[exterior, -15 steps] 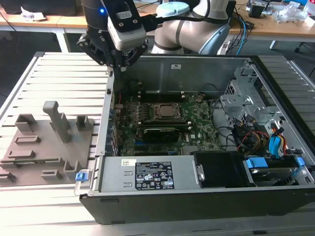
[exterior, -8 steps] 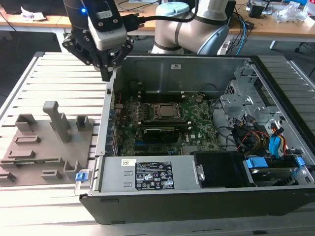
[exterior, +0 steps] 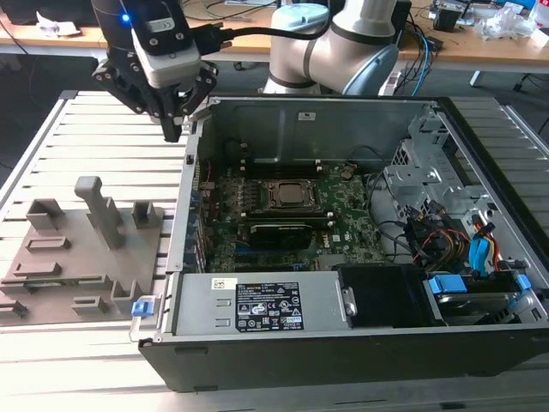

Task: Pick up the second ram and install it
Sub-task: 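Reach for the second ram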

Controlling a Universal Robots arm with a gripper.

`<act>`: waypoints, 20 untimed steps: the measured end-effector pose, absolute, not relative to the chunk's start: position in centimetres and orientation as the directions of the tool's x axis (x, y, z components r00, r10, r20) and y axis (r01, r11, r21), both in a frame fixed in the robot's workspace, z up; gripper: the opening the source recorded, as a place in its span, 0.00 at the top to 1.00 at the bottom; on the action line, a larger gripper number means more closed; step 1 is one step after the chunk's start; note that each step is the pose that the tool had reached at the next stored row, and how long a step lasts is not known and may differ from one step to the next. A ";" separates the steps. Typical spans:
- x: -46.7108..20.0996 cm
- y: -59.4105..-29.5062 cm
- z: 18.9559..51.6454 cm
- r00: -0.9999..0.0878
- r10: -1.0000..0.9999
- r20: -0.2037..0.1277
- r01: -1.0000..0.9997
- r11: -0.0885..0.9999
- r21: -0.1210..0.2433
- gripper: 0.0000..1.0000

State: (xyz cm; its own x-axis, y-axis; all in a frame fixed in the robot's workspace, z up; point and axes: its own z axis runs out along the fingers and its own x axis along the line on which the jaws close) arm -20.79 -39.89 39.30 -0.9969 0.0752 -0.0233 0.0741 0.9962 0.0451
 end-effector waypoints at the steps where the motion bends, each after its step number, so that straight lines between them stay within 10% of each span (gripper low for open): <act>1: -21.0 -39.9 39.3 -0.997 0.075 -0.023 0.074 0.996 0.045 0.89; 20: -28.2 -39.9 39.2 -0.997 0.075 -0.023 0.074 0.996 0.045 0.89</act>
State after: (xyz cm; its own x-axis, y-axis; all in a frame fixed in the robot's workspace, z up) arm -28.16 -39.88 39.21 -0.9969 0.0753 -0.0233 0.0742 0.9962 0.0451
